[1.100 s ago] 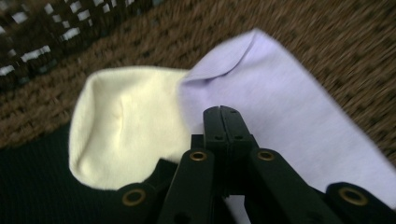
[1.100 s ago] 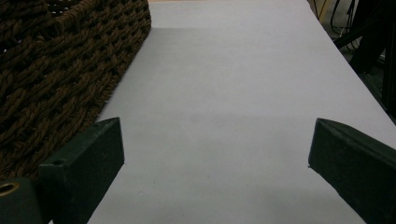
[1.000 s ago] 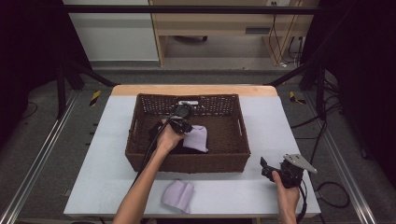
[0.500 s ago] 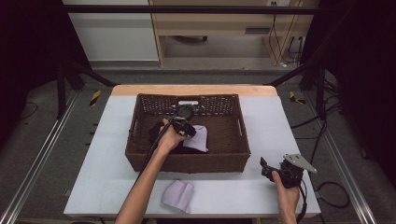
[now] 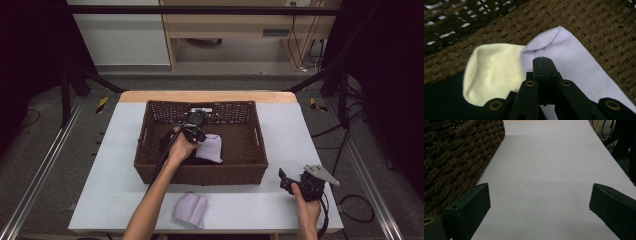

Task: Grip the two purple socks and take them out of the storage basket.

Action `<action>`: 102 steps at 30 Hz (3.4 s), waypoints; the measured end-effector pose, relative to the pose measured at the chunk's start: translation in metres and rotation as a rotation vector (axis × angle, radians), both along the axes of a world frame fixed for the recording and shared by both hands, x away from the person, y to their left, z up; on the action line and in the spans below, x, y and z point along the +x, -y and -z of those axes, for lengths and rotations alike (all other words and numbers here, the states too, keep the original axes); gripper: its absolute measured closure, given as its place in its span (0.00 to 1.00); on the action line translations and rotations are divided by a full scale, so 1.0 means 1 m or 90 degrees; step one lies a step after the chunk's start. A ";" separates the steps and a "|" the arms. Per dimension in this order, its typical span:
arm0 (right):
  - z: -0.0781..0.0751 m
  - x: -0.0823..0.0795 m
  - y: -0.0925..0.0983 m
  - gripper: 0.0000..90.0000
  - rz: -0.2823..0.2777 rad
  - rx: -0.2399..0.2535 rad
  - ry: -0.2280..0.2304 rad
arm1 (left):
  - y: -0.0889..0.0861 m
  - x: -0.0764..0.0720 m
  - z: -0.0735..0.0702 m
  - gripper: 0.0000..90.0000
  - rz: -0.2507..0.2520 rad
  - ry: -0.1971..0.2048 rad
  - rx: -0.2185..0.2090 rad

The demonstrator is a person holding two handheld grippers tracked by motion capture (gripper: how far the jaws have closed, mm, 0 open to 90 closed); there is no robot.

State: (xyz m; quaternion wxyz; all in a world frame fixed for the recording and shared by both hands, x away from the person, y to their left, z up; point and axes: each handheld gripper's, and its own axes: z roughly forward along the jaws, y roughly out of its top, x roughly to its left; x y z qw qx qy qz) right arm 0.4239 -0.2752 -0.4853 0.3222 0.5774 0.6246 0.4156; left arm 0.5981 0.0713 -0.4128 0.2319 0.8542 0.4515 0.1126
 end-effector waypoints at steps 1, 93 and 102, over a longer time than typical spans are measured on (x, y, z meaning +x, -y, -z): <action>0.000 0.000 0.000 0.04 0.000 0.000 0.000 | 0.001 0.002 0.003 0.66 -0.007 0.000 0.010; 0.000 -0.001 0.000 0.04 0.003 -0.002 0.002 | -0.051 -0.027 -0.019 0.96 0.066 0.052 -0.060; 0.000 -0.001 0.000 0.04 0.004 -0.003 0.003 | -0.075 -0.061 -0.072 0.97 0.064 0.203 -0.207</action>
